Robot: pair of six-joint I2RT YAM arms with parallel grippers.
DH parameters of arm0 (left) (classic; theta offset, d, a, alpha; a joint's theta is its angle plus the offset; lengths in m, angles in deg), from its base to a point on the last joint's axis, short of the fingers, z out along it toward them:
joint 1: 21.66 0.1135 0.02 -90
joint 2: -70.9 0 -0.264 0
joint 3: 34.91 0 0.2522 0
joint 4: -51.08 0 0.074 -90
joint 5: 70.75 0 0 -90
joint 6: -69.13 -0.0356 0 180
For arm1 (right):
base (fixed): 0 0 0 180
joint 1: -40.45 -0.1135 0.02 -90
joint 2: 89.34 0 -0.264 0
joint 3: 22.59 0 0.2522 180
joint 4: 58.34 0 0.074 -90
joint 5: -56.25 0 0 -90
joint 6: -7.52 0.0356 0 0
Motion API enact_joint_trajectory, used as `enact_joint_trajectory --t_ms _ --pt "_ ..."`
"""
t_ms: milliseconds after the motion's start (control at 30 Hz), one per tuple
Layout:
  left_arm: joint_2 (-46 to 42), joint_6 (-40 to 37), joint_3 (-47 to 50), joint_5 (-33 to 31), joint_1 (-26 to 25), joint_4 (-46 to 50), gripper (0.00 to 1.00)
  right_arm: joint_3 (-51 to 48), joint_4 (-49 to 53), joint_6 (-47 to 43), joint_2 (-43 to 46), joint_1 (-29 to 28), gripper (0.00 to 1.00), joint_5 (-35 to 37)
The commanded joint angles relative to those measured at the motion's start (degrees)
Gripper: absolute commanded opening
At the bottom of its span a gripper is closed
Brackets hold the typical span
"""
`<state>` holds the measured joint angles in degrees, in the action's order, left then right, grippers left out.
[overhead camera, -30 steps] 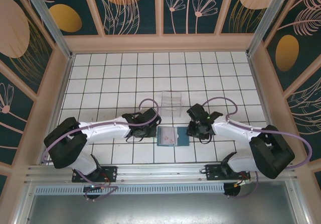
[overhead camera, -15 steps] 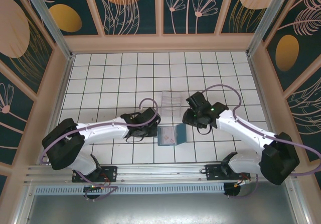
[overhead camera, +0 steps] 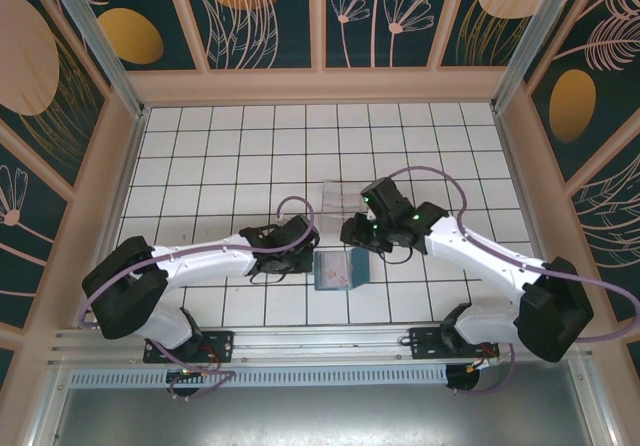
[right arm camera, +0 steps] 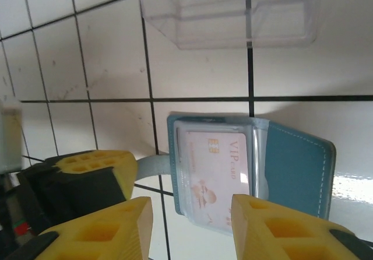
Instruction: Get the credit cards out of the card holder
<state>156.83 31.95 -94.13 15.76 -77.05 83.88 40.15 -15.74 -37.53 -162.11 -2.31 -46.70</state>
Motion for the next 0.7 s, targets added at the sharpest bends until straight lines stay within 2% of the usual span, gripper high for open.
enact_joint_trajectory --t_ms 0,167,600,667 --pt "-1.22 0.03 1.05 -0.18 0.40 -0.94 0.00 -2.95 -1.93 -0.03 -2.59 -0.30 0.40 -2.40" --pt "-0.99 -0.20 0.98 -0.97 0.40 -0.78 0.00 -6.87 -4.06 -0.40 -4.24 -0.12 0.38 -1.39" --pt "-0.71 0.76 1.52 -3.42 0.44 1.04 0.00 -15.38 -10.80 -0.79 -9.68 0.29 0.21 -1.22" --pt "-1.30 1.39 0.98 -4.43 0.47 2.05 0.09 -16.02 -11.51 -0.84 -10.38 0.16 0.17 -1.24"
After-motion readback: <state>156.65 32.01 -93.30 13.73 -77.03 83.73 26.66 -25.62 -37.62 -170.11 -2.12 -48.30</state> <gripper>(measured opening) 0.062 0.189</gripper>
